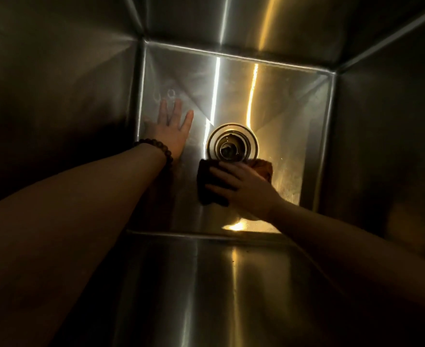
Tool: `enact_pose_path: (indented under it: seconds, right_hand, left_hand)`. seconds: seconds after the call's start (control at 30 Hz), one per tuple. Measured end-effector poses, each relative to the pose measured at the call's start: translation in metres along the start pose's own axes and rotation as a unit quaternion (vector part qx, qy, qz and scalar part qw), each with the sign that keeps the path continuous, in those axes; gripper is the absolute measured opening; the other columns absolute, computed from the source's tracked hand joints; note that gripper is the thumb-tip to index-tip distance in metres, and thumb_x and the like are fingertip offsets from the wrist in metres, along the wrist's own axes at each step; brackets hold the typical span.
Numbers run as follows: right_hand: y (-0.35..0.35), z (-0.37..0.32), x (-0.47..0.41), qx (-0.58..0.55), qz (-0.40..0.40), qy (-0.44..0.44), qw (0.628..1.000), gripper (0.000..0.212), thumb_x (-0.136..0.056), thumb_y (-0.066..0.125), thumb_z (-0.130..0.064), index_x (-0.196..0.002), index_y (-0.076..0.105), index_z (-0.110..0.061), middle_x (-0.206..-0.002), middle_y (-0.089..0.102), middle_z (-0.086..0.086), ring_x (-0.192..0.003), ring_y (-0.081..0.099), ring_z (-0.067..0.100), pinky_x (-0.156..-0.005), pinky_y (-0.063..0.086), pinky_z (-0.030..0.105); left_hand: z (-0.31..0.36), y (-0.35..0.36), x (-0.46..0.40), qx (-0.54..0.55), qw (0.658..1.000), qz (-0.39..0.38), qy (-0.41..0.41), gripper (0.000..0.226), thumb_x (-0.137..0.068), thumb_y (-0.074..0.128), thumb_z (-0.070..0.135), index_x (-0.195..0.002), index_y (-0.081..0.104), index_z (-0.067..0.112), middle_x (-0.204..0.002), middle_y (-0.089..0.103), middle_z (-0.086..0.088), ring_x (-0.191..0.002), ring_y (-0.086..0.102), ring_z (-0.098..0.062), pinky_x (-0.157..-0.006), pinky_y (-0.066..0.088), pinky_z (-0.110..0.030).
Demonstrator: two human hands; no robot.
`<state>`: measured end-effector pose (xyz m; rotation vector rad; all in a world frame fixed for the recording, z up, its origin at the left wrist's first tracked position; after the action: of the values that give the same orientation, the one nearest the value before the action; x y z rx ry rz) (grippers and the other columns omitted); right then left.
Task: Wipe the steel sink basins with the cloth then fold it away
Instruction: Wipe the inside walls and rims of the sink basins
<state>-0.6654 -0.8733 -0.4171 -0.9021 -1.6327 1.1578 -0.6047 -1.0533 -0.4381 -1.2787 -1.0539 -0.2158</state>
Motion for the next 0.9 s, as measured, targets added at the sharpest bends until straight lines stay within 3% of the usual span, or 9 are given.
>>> enact_pose_path:
  seconds: [0.2,0.3,0.37,0.43,0.53,0.63,0.7,0.77,0.9]
  right_hand:
    - [-0.027,0.071,0.039,-0.049,0.001,0.185,0.981,0.058,-0.081,0.039,-0.032,-0.136,0.049,-0.018,-0.142,0.043,0.021,-0.131,0.031,0.041,-0.101,0.033,0.056]
    - [-0.007,0.100,0.072,-0.120,-0.062,0.367,0.920,0.079,-0.083,0.064,-0.024,-0.149,0.020,-0.030,-0.157,0.012,0.017,-0.141,0.010,0.038,-0.113,0.019,0.053]
    - [0.004,0.098,0.076,-0.149,-0.073,0.411,0.897,0.090,-0.084,0.066,-0.024,-0.150,0.006,-0.032,-0.158,0.001,0.013,-0.144,-0.001,0.036,-0.117,0.010,0.053]
    - [0.008,0.089,0.062,-0.174,-0.061,0.406,0.895,0.087,-0.085,0.063,-0.026,-0.150,0.006,-0.032,-0.159,-0.002,0.011,-0.144,-0.004,0.035,-0.117,0.008,0.053]
    - [0.004,0.067,0.025,-0.196,-0.016,0.309,0.931,0.063,-0.085,0.047,-0.031,-0.146,0.032,-0.025,-0.156,0.016,0.016,-0.142,0.009,0.038,-0.112,0.013,0.051]
    - [0.004,0.061,-0.002,-0.197,0.002,0.253,0.947,0.065,-0.078,0.070,-0.012,-0.137,0.048,-0.024,-0.150,0.034,0.015,-0.140,0.021,0.037,-0.109,0.017,0.047]
    - [-0.004,0.065,-0.010,-0.200,0.014,0.254,0.946,0.063,-0.082,0.068,-0.010,-0.139,0.045,-0.025,-0.153,0.029,0.013,-0.142,0.016,0.034,-0.113,0.017,0.046]
    - [-0.012,0.067,-0.007,-0.244,0.026,0.267,0.932,0.056,-0.090,0.055,-0.008,-0.142,0.040,-0.025,-0.156,0.021,0.009,-0.143,0.013,0.031,-0.115,0.012,0.038]
    - [-0.053,0.070,0.014,-0.383,0.148,0.333,0.849,0.062,-0.080,0.053,0.008,-0.138,0.045,-0.014,-0.147,0.036,0.010,-0.132,0.032,0.018,-0.107,0.012,0.010]
  left_hand:
    - [0.000,-0.001,0.000,0.008,1.000,-0.015,0.008,0.120,-0.076,0.076,0.028,-0.148,-0.019,0.015,-0.153,-0.028,-0.019,-0.140,-0.018,-0.047,-0.109,0.020,-0.066]
    - [0.001,-0.001,0.000,0.021,0.999,-0.021,0.012,0.121,-0.075,0.076,0.026,-0.148,-0.020,0.016,-0.152,-0.029,-0.020,-0.139,-0.019,-0.047,-0.108,0.018,-0.068]
    - [0.001,0.000,-0.001,0.017,0.999,-0.031,0.013,0.136,-0.063,0.085,0.034,-0.147,-0.022,0.016,-0.152,-0.030,-0.020,-0.139,-0.019,-0.048,-0.108,0.019,-0.067]
    - [0.001,0.001,0.000,0.011,0.999,-0.035,0.015,0.146,-0.055,0.088,0.040,-0.146,-0.024,0.015,-0.151,-0.031,-0.021,-0.139,-0.020,-0.048,-0.108,0.020,-0.067]
    - [0.003,0.000,-0.002,0.021,0.999,-0.033,0.017,0.131,-0.070,0.081,0.032,-0.147,-0.023,0.016,-0.151,-0.031,-0.021,-0.138,-0.021,-0.049,-0.107,0.020,-0.068]
    - [0.001,0.003,-0.008,0.032,0.999,-0.028,0.018,0.123,-0.075,0.076,0.032,-0.146,-0.024,0.017,-0.151,-0.032,-0.020,-0.137,-0.024,-0.049,-0.109,0.020,-0.065]
    - [0.000,0.006,-0.011,0.049,0.999,-0.005,0.019,0.099,-0.089,0.059,0.028,-0.148,-0.020,0.019,-0.151,-0.032,-0.020,-0.137,-0.024,-0.049,-0.108,0.021,-0.065]
    - [0.000,0.005,-0.007,0.044,0.999,0.013,0.015,0.094,-0.089,0.054,0.032,-0.149,-0.016,0.017,-0.152,-0.031,-0.019,-0.138,-0.022,-0.049,-0.107,0.023,-0.066]
    - [-0.001,-0.019,0.012,0.040,0.998,-0.039,0.030,0.133,-0.065,0.081,0.043,-0.148,-0.018,0.017,-0.154,-0.027,-0.016,-0.141,-0.019,-0.043,-0.113,0.020,-0.059]
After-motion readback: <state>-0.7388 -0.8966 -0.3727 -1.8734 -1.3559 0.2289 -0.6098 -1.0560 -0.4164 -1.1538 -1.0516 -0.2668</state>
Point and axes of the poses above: each hand's wrist, its own x-axis away from the middle knuckle, its own y-axis out of the palm, z = x × y, the point moved 6 cm from there along -x, towards the middle knuckle
